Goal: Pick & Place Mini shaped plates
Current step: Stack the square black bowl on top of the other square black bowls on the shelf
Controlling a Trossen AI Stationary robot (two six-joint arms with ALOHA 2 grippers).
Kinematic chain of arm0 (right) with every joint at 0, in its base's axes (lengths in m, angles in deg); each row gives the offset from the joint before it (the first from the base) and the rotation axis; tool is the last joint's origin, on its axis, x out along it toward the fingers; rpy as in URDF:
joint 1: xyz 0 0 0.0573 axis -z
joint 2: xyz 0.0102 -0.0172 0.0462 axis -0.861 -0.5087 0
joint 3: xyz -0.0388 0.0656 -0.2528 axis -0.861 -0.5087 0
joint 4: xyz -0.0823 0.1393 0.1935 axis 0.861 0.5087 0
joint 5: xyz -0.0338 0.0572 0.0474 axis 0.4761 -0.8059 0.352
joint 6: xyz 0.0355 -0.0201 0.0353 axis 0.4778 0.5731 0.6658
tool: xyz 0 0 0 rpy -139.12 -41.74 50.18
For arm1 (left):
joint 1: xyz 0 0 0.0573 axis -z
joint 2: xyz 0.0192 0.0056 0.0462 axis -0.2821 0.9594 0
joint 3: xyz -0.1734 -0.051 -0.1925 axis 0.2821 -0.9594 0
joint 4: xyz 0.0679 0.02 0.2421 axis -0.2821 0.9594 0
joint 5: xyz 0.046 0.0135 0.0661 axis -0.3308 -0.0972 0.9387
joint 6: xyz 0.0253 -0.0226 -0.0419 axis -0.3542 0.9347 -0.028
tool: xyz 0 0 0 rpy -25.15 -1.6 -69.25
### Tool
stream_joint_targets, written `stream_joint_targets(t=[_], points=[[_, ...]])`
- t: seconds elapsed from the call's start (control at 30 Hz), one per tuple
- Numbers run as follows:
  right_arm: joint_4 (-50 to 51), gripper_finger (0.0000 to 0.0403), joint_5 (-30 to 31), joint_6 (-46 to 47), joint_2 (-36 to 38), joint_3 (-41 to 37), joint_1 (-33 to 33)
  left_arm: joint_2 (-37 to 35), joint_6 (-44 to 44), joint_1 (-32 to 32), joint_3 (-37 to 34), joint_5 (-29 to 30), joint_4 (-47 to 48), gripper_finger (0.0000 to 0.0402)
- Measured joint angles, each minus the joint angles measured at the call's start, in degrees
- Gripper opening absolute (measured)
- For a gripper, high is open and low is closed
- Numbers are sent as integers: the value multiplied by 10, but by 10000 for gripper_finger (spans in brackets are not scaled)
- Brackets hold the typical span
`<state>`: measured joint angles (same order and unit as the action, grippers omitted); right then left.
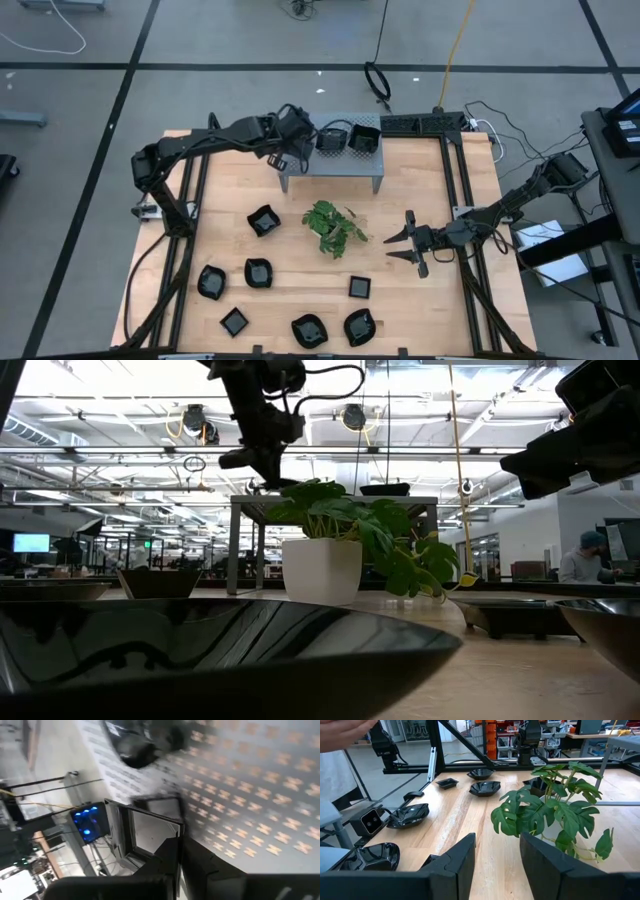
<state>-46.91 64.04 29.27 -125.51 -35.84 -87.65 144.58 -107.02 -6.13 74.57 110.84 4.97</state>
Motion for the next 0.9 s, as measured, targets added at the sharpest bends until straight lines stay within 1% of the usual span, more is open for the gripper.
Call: stream_joint_targets(t=[0.13,0.23,0.43,0.63,0.9], points=[[0,142,0,0,0,0,0,4,0,-8,0,-15,-20,11],[0,142,0,0,0,0,0,6,15,-13,0,-19,-25,6],[0,142,0,0,0,0,0,6,44,-22,0,-46,-31,28],[0,142,0,0,0,0,0,6,69,-30,0,-78,-33,32],[0,142,0,0,0,0,0,6,79,-30,0,-59,-37,34]])
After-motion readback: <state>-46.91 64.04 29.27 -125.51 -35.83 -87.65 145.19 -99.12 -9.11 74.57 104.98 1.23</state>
